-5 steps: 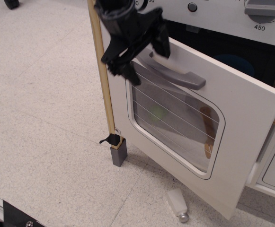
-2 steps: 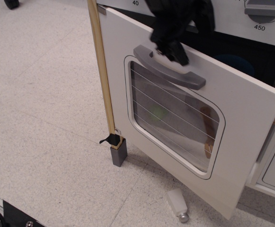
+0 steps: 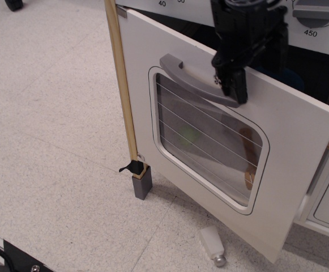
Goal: Open oven
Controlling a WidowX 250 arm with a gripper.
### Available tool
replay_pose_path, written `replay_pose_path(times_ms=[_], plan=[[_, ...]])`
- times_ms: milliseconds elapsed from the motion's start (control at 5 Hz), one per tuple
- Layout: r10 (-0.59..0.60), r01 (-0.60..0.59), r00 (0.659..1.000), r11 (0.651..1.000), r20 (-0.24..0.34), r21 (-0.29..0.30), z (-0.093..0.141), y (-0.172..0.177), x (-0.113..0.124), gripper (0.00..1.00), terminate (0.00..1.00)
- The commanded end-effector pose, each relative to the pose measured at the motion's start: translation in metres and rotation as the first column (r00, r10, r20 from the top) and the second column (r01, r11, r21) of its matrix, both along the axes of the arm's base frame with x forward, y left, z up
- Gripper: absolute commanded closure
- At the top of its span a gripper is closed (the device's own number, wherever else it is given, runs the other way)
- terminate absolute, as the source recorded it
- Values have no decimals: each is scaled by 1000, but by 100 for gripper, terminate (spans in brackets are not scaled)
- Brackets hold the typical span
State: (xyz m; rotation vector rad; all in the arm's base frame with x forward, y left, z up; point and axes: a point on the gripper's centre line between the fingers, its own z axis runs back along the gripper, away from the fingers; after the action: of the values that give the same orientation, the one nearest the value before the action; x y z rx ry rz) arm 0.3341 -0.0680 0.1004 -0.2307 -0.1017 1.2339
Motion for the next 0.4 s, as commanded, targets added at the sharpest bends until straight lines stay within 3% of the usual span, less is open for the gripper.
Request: replay_pose_path(times_ms=[0, 200], plan=[[-71, 71, 997, 997, 22, 24, 3, 27, -23, 0, 0], [-82, 82, 996, 997, 25, 12, -3, 42, -38, 0, 0]])
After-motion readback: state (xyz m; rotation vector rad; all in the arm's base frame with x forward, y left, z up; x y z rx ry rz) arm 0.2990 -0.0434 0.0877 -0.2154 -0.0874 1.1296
